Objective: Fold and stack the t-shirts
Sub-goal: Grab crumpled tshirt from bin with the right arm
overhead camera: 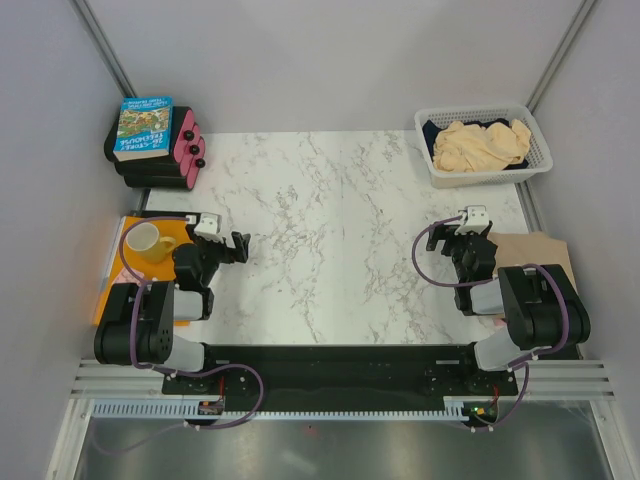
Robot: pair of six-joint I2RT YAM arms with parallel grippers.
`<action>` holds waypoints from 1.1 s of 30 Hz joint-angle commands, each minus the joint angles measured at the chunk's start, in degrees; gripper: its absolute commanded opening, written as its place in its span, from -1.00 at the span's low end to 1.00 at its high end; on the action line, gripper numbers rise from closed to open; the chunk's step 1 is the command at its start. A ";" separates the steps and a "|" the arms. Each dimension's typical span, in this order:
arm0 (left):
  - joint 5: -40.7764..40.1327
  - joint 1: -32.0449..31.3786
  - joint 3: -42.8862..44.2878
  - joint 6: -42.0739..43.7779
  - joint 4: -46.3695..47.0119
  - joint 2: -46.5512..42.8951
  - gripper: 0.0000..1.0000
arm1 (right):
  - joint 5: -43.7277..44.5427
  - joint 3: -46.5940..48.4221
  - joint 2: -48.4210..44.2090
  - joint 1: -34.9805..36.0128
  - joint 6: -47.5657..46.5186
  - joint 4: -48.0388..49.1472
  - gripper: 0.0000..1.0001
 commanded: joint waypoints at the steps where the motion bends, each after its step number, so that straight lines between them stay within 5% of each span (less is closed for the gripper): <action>1: -0.85 0.18 1.06 -0.78 2.74 -0.10 0.99 | 0.27 0.79 0.04 -0.13 0.81 1.68 0.96; 4: -0.85 0.18 0.80 -0.78 3.00 -0.10 0.99 | 0.62 0.17 -0.75 -0.13 1.42 2.21 0.96; 7: 5.11 0.88 3.59 1.94 -4.96 -4.57 0.99 | -4.18 6.56 -4.96 -0.92 0.47 -9.25 0.96; 12: 13.64 0.79 17.63 6.59 -28.61 -11.25 0.99 | -28.34 33.39 -3.32 -1.19 -13.22 -47.83 0.96; 13: 14.26 0.79 19.24 7.74 -33.08 -11.87 0.99 | -30.64 38.09 -2.69 -1.28 -20.30 -61.64 0.96; 15: 19.07 0.79 24.40 16.23 -38.62 -12.93 0.99 | -34.68 51.94 0.37 -1.19 -28.15 -74.64 0.96; 18: 24.82 0.79 34.32 31.72 -54.26 -12.85 0.99 | -26.86 65.59 3.10 -1.10 -32.42 -86.28 0.96; 26: 4.80 0.70 64.30 27.88 -85.16 3.80 0.99 | -1.86 100.51 22.05 -1.01 -19.26 -111.94 0.96; 30: 3.46 0.62 86.34 25.42 -98.99 15.08 0.99 | -4.02 121.40 34.21 -1.01 -21.77 -122.58 0.96; 33: 3.46 0.53 94.81 27.25 -105.17 20.79 0.99 | -5.69 125.76 39.58 -1.01 -25.19 -123.74 0.96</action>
